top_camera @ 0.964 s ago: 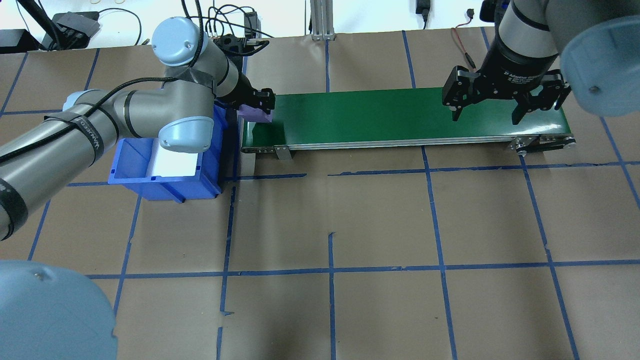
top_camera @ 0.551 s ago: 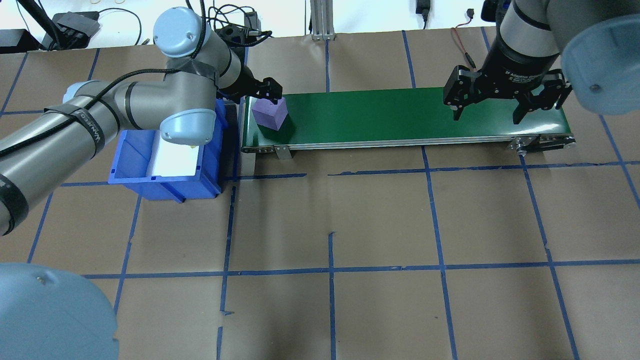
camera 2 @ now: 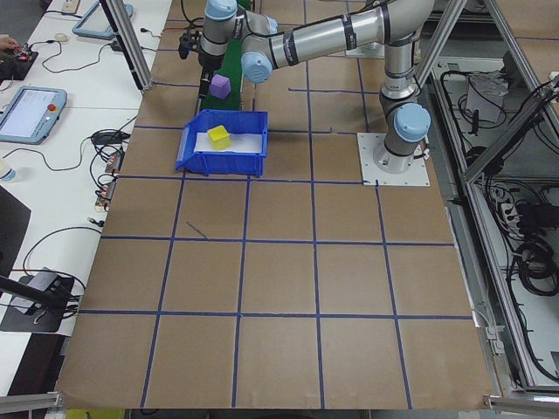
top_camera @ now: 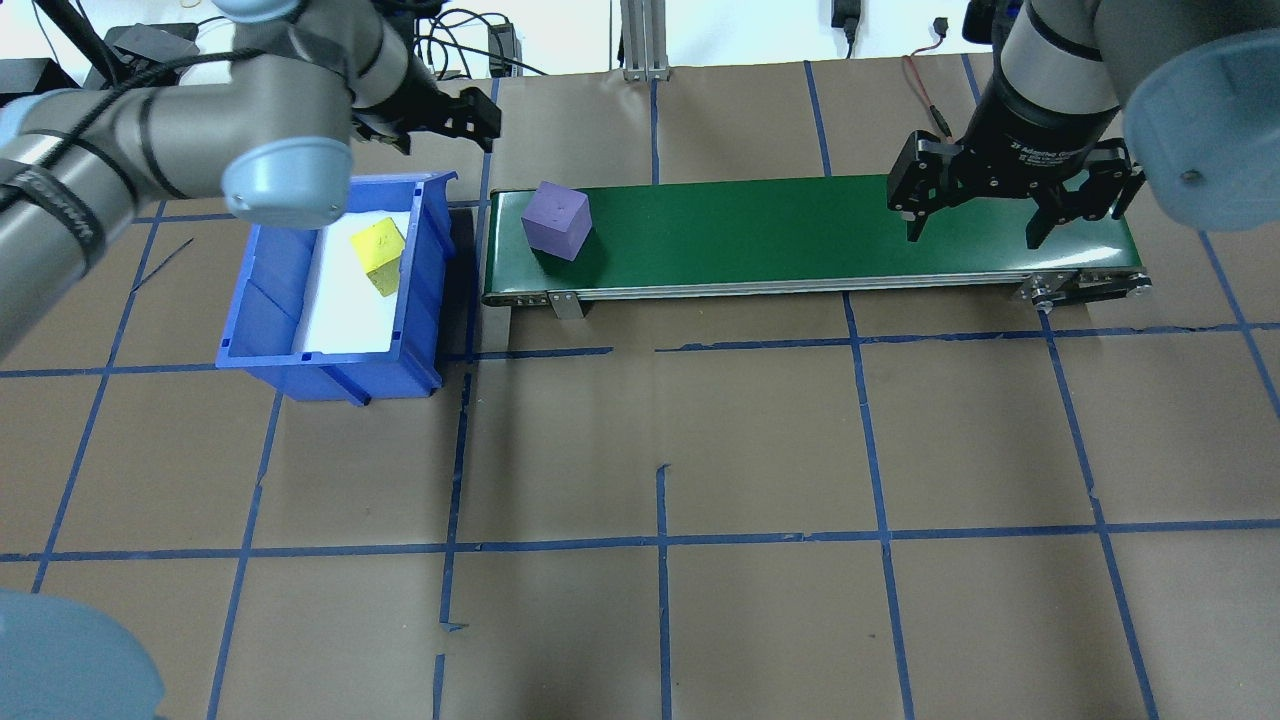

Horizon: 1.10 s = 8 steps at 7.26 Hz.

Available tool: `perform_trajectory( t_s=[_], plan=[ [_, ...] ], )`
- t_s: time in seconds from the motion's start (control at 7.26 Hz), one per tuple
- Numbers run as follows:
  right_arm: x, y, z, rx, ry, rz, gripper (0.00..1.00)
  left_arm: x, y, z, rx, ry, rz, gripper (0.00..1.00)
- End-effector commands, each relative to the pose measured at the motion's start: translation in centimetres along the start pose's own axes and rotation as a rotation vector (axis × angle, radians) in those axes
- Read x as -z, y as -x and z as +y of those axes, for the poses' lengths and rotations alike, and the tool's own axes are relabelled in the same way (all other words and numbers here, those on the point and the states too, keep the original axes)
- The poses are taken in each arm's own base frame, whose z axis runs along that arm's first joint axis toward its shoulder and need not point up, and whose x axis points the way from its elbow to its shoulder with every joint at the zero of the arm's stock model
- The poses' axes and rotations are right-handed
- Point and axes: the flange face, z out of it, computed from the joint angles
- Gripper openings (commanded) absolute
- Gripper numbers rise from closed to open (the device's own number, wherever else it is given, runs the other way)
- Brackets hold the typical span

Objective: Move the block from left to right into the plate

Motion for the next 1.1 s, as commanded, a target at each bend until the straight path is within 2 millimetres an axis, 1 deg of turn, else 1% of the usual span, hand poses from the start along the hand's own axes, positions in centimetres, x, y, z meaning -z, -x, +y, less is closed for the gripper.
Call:
perform_trajectory(
  t_s=[0.0, 0.14, 0.28, 0.41, 0.55, 0.69, 0.83, 0.96],
  plan=[
    [0.2, -0.5, -0.2, -0.019, -0.009, -0.002, 1.0, -2.5, 7.3, 0.7, -0.104, 0.054, -0.021, 1.0],
    [0.7, -0.8, -0.3, -0.025, -0.009, 0.008, 1.0, -4.2, 8.5, 0.8, -0.066, 0.076, -0.009, 1.0],
    [2.6, -0.9, -0.2, -0.021, -0.047, 0.005, 1.0, -5.4, 8.7, 0.8, 0.008, 0.09, -0.003, 1.0],
    [1.5, -1.0, -0.5, -0.013, -0.028, 0.012, 1.0, -5.7, 8.6, 0.7, 0.243, 0.092, -0.01, 1.0],
    [0.0, -0.9, -0.8, -0.028, -0.009, 0.016, 1.0, -5.7, 8.6, 0.8, 0.444, 0.088, -0.021, 1.0],
    [-2.3, -1.7, -1.7, -0.032, 0.032, 0.034, 1.0, -6.5, 8.5, 1.3, 0.542, 0.107, -0.026, 1.0],
    [-4.3, -3.1, -2.4, -0.073, 0.071, 0.041, 1.0, -7.3, 8.3, 1.9, 0.639, 0.121, -0.028, 1.0],
    [-5.9, -4.8, -3.6, -0.105, 0.059, 0.04, 1.0, -7.6, 8.1, 1.9, 0.733, 0.125, -0.03, 1.0]
  ],
)
